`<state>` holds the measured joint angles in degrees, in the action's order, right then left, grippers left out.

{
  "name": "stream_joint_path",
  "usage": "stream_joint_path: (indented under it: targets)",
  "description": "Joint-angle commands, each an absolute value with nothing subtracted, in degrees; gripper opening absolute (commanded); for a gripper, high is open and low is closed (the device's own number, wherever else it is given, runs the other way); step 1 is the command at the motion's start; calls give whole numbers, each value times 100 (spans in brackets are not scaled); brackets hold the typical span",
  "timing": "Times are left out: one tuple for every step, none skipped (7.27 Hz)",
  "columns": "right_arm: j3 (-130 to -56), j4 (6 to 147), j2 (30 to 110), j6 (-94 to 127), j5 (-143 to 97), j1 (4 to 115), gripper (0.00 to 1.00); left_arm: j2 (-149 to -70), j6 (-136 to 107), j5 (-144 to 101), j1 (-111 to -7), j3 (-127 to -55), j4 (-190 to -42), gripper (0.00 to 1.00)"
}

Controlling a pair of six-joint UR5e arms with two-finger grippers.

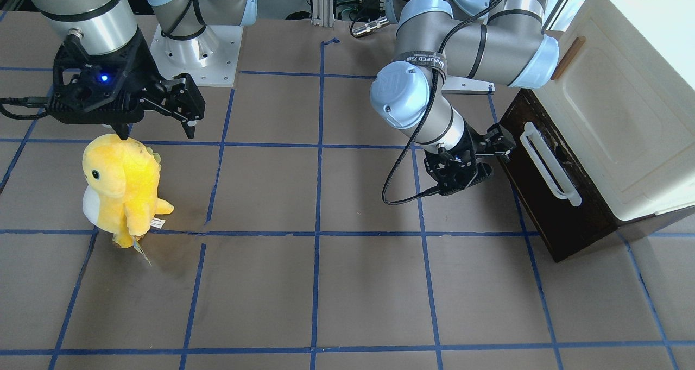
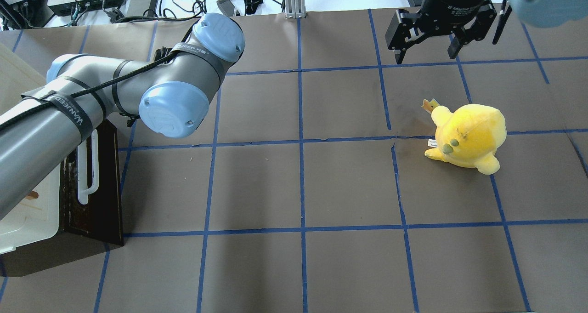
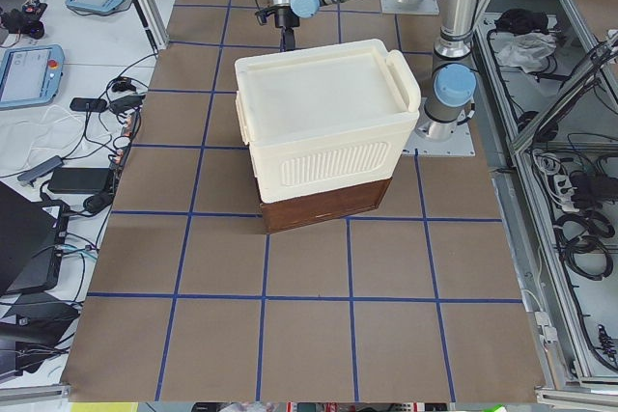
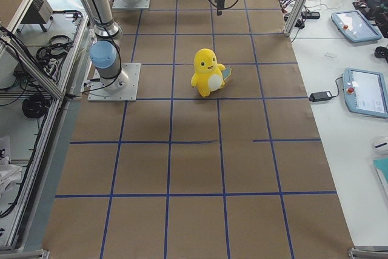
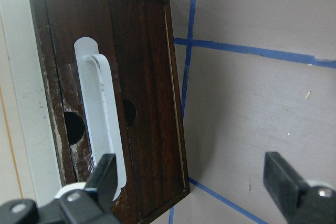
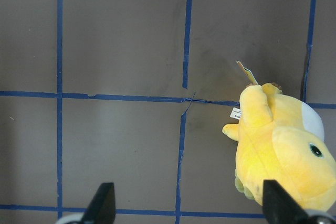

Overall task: Pull drawer sideways
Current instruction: 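Lower the open left gripper down around the white bar handle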

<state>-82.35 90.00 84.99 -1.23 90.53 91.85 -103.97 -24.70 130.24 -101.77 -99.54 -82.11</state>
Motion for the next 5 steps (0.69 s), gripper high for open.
stream_joint_path:
  targets:
    - [-8235,9000,8499,-123,9053,9185,100,-10415,-2470,13034,-10178,-9949,-8157,100]
    - [-8235,9000,8499,-123,9053,9185,100,-10415,-2470,13034,-10178,-9932,-8148,100]
    - [-8235,9000,8499,-123,9053,9185,100,-10415,-2478,13043,-10178,-9966,-8147,100]
    - [-8235,9000,8499,-123,9053,9185,100,-10415,-2479,13043,-10178,-9967,-8147,100]
    - [-8235,9000,8499,-123,9053,9185,100,-10415,-2479,13043,-10178,-9967,-8147,100]
